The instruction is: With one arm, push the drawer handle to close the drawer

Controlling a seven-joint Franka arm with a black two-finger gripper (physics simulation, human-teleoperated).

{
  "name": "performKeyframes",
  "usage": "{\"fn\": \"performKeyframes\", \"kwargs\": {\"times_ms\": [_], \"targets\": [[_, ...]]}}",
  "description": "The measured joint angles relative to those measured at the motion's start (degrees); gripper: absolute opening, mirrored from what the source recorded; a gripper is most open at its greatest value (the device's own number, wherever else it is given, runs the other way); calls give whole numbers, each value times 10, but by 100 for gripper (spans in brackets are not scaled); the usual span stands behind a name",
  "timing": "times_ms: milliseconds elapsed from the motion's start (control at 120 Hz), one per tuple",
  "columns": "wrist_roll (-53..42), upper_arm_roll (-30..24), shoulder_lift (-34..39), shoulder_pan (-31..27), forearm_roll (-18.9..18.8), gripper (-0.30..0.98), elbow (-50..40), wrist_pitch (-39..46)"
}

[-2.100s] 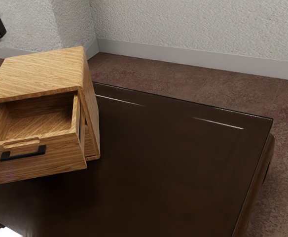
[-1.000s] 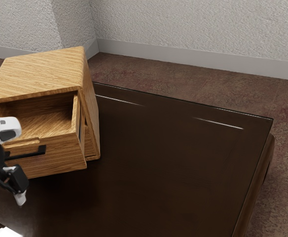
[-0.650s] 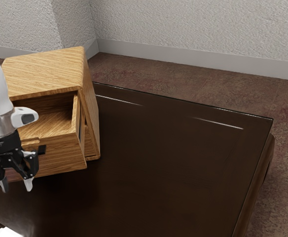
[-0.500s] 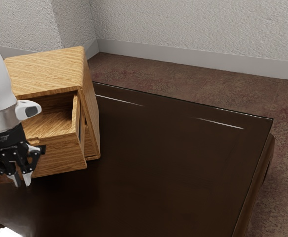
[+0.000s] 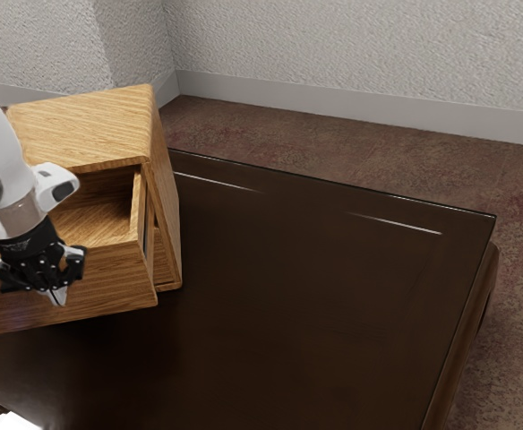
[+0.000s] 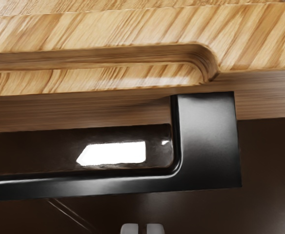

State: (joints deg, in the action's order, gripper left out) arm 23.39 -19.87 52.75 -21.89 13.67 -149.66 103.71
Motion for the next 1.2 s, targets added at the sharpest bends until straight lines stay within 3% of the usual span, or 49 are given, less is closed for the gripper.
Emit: {"fn": "performKeyframes", "kwargs": {"times_ms": [433,692,1200], "targets": [[11,30,11,-2,-34,-10,-32,78],[18,64,-62,-6,-79,-10,-5,105],[28,101,-167,-8,-126,-10,66,151]]}}
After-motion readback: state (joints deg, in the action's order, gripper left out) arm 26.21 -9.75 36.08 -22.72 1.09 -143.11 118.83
